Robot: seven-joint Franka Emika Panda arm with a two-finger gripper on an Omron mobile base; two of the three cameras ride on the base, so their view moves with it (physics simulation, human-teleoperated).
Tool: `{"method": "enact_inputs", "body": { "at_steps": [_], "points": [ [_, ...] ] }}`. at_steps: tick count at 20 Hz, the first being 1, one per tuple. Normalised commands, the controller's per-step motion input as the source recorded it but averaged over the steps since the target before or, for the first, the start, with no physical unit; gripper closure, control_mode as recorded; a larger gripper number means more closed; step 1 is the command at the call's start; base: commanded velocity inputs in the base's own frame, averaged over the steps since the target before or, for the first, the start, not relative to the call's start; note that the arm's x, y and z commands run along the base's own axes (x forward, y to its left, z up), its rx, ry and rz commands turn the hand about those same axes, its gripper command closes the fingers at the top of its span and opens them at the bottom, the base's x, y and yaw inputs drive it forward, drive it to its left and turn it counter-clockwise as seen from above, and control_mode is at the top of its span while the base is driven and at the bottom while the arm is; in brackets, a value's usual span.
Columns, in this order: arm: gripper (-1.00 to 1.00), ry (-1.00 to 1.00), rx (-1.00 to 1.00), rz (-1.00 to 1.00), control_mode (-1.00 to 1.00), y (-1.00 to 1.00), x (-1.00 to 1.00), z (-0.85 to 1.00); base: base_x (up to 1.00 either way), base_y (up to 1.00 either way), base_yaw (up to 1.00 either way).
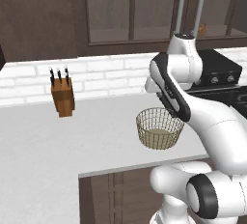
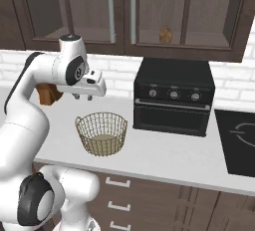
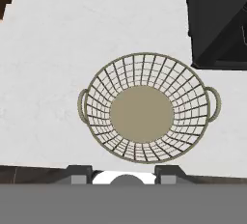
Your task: Open the cabinet, pick up the bread from the cabinet and place it in the basket. Then move the basket to the dining counter.
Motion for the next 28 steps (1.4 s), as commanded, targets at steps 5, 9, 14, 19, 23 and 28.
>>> {"method": "enact_inputs", "body": {
  "at_steps": [5,9,14,19,23,28],
  "points": [
    [-1.0,-0.04,0.03,-0.02,-1.0,-0.47,0.02,-0.04,0.0,0.0,0.0],
    [-1.0,-0.36,0.01,-0.13,-1.0,-0.92,-0.16,0.17,0.0,0.0,0.0],
    [-1.0,-0.46,0.0,-0.04,-1.0,-0.7,-0.1,0.94,0.0,0.0,0.0],
    [-1.0,-0.51,0.0,0.0,-1.0,-0.71,0.0,1.0,0.0,0.0,0.0],
    [-1.0,-0.16,-0.06,-0.05,-1.0,-0.4,0.06,0.96,0.0,0.0,0.0],
    [-1.0,0.07,0.0,-0.12,-1.0,-0.08,0.31,0.33,0.0,0.0,0.0]
  ]
}}
